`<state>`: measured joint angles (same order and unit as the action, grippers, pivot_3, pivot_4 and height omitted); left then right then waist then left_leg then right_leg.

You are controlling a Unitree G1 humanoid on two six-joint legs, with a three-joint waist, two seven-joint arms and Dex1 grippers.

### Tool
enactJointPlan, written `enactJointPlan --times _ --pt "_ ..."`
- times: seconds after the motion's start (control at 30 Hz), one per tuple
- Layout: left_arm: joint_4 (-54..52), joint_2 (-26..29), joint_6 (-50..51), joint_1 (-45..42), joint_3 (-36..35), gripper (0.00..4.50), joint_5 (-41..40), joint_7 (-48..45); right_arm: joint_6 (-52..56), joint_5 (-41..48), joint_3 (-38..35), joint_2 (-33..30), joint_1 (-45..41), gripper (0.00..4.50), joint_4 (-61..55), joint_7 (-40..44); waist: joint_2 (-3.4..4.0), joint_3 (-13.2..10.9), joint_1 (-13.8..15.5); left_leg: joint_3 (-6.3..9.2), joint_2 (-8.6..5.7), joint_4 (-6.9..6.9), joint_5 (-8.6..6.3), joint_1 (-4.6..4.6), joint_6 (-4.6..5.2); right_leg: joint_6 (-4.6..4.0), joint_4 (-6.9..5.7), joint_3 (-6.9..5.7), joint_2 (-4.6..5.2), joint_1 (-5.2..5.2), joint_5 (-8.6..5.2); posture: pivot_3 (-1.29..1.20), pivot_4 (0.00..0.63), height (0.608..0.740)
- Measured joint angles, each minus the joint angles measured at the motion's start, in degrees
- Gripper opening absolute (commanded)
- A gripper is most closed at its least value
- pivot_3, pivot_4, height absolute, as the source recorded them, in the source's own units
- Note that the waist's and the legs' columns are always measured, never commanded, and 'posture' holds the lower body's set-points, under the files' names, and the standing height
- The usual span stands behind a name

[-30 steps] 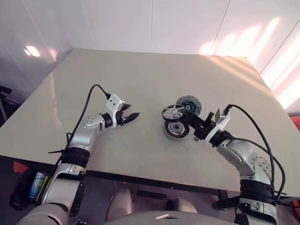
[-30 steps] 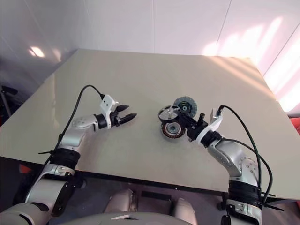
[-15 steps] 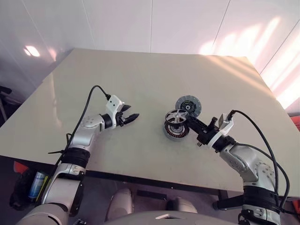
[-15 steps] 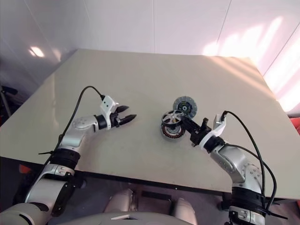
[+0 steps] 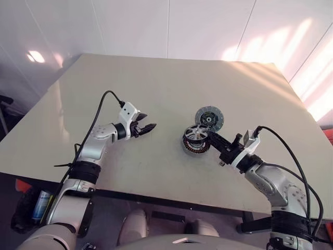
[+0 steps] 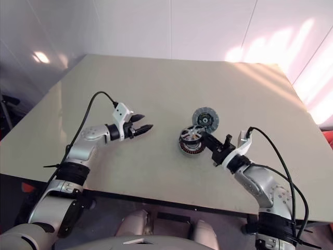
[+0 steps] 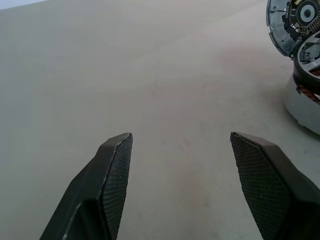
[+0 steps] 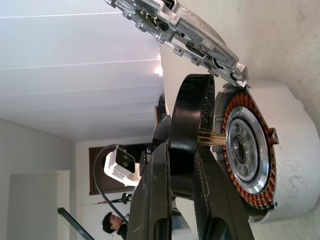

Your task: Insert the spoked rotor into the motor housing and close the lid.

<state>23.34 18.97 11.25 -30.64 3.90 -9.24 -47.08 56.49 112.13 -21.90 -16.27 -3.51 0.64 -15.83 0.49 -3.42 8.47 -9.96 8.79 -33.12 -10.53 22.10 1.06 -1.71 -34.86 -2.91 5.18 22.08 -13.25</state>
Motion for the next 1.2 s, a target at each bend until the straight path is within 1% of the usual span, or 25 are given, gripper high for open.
enactJointPlan --times 0.63,1.2 --pt "1.14 0.01 -0.28 -0.01 0.04 3.34 0.06 -0.13 -0.20 0.00 0.18 1.06 0.83 0.44 -3.43 -0.14 0.00 0.00 0.01 0.00 0.00 0.00 0.00 -0.01 0.00 0.01 0.00 0.00 0.00 0.00 0.00 0.00 0.000 0.740" --pt "0.92 0.03 -0.26 0.13 0.04 3.34 0.05 -0.11 -0.55 0.00 1.58 1.11 2.10 0.44 -3.50 -0.75 0.00 0.00 0.00 0.00 0.00 0.01 0.00 0.00 0.00 0.01 0.02 0.00 0.00 0.00 0.00 0.00 0.000 0.740"
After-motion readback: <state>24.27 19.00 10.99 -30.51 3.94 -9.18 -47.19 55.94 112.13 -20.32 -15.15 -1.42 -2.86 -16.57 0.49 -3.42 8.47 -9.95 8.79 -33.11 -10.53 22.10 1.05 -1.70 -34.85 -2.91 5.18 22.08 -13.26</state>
